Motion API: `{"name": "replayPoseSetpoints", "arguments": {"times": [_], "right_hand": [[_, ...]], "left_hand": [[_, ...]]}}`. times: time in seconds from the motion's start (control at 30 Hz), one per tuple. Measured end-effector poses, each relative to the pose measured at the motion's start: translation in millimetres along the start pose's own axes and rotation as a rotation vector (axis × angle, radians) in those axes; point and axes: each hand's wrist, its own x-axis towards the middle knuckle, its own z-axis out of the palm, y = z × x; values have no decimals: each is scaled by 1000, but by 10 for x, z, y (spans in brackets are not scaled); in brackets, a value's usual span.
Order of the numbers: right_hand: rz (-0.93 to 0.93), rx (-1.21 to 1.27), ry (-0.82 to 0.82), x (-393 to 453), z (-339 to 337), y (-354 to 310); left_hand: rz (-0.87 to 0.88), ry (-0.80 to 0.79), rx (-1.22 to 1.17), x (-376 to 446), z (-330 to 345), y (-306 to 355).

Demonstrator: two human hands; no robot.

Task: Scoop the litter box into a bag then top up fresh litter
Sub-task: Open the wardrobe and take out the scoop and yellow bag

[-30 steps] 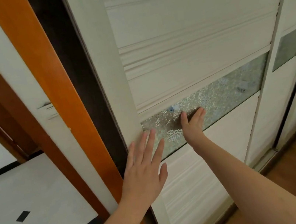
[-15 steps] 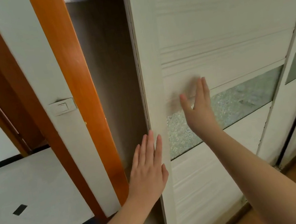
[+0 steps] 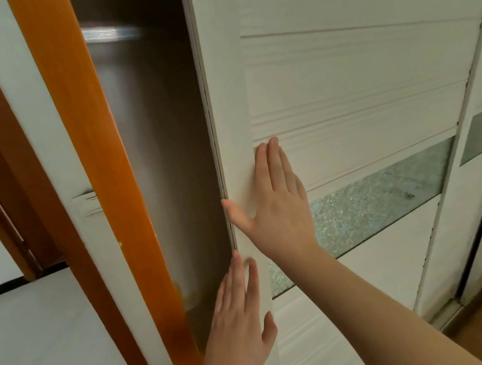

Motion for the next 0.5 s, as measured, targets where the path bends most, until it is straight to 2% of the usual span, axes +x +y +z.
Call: {"name": "replayPoseSetpoints", "arguments": {"times": [0.27, 0.5], "right_hand": [[17, -13, 12, 63, 18, 244], [52, -16, -48, 162, -56, 590]], "left_hand": [[46, -33, -14, 158, 152, 149], [80, -42, -37, 409, 201, 426]]}}
